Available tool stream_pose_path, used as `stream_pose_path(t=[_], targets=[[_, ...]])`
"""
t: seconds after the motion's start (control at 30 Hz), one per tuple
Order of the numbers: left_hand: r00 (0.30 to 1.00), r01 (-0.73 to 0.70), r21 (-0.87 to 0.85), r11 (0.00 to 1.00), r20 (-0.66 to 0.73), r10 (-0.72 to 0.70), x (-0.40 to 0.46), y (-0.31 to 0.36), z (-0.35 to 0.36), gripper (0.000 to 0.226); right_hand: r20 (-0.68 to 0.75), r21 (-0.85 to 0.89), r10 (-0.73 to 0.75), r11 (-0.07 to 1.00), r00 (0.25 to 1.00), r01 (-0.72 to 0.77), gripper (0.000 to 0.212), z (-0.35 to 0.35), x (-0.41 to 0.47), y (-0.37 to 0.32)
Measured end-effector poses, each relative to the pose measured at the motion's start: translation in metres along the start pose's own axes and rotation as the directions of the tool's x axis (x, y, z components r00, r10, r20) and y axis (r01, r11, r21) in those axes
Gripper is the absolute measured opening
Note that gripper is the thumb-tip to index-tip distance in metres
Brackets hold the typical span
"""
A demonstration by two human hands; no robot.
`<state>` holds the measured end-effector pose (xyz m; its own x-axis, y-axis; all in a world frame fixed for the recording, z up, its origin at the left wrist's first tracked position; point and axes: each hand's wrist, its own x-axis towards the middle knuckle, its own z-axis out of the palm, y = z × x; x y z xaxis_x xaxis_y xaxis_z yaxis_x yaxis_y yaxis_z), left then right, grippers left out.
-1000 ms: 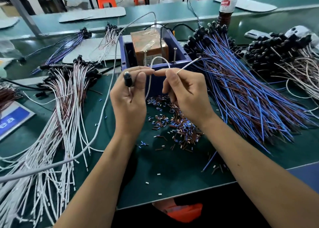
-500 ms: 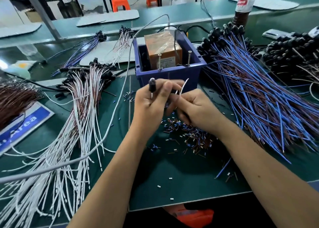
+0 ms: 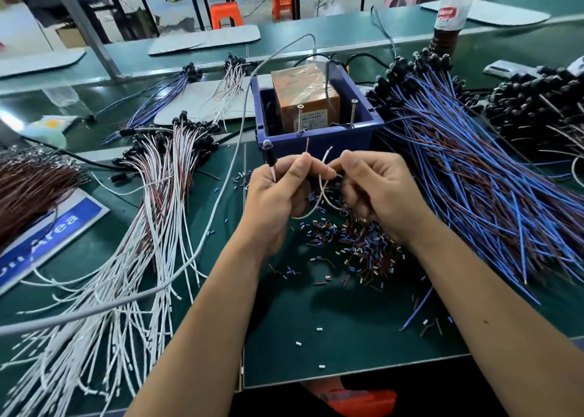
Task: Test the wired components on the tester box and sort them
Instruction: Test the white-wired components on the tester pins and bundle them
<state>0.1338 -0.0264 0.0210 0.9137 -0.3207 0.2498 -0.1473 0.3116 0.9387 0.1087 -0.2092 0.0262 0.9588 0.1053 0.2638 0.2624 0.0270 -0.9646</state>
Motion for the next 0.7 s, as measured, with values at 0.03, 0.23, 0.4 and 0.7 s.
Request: stream_pose_path(t=[0.03,0.23,0.4,0.7], targets=[[1.000,0.023,0.027,0.999,0.000,-0.023,0.000,-0.001,0.000,0.033,-0.036,0.046,-0.013,0.999,0.999,0.014,0.030,0.000,0.001,0.001],[0.992,-0.066,-0.024,0.998,-0.113,0.063,0.000,-0.005,0.008,0.033,0.021,-0.010,0.015,1.000,1.000,-0.014,0.022,0.004,0.000,0.005],[0.980,-0.087,0.054,0.995,-0.173,0.095,0.001,-0.001,0.011,0.039,0.003,-0.121,-0.056,0.991,0.998,0.056,0.011,0.010,0.002,0.010],[0.877,-0.204,0.295,0.933,-0.369,0.308,0.000,0.007,0.021,0.028,-0.209,-0.262,-0.267,0.942,0.941,0.209,0.016,0.009,0.003,0.007]])
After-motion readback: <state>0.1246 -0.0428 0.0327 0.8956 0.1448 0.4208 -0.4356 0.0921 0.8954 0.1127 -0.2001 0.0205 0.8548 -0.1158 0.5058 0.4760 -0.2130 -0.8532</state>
